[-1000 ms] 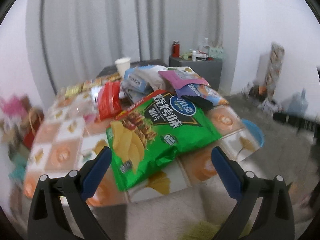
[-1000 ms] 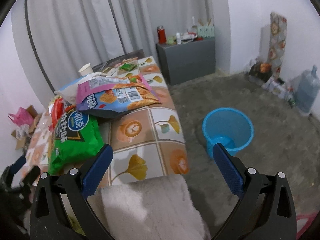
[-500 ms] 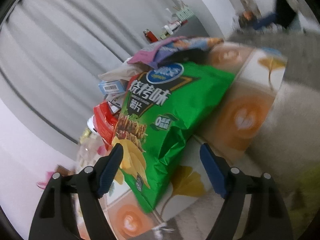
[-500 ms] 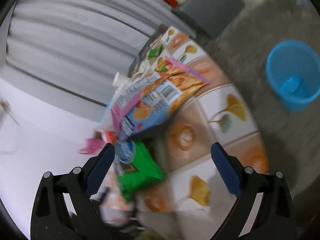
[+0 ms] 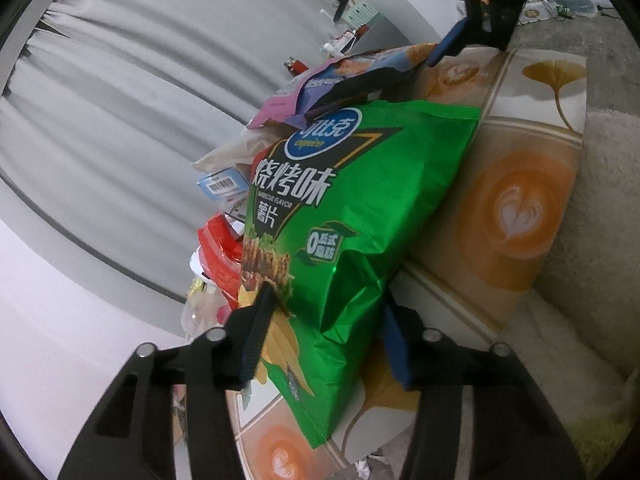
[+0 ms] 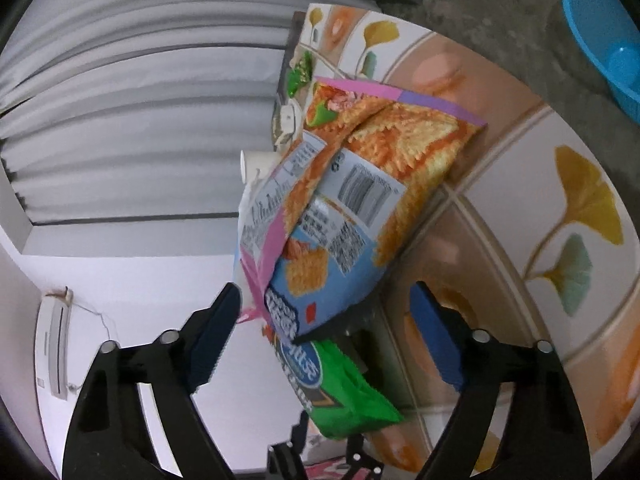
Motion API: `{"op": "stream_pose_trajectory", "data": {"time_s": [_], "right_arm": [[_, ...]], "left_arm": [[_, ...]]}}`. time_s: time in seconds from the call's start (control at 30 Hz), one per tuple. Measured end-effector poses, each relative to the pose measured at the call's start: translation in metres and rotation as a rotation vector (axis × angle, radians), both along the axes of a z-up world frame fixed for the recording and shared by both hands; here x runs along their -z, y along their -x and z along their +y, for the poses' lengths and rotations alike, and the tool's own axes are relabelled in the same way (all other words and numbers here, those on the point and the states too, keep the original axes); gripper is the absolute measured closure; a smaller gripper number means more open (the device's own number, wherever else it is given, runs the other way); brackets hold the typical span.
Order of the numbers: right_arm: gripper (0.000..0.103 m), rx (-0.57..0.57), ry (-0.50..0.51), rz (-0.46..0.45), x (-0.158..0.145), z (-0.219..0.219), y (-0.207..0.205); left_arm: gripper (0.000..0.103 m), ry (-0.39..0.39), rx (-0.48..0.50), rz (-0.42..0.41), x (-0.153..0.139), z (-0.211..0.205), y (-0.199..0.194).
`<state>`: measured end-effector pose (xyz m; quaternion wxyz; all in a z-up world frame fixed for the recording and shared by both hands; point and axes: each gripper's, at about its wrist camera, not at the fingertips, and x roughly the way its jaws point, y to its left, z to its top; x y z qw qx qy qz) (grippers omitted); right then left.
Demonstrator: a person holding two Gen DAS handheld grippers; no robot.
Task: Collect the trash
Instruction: 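Grasp the green chip bag with the left gripper while the right grasps the cracker bag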
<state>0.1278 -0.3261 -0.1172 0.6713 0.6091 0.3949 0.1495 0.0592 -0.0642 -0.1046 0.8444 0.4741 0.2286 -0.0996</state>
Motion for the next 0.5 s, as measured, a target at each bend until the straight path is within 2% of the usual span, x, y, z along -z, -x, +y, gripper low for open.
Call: {"op": "stream_pose_trajectory", "data": {"time_s": [0.23, 0.5], "right_arm": [[0.032, 0.041, -0.022, 0.049, 0.009, -0.002, -0.012], [0.056, 0.051, -0.012, 0.122, 0.028, -0.009, -0.01]], "left_arm": [[0.069, 0.016, 0.002, 0.012, 0.003, -0.008, 0.003], [0.078, 0.041, 0.006, 0.007, 0.001, -0.008, 0.008]]}}
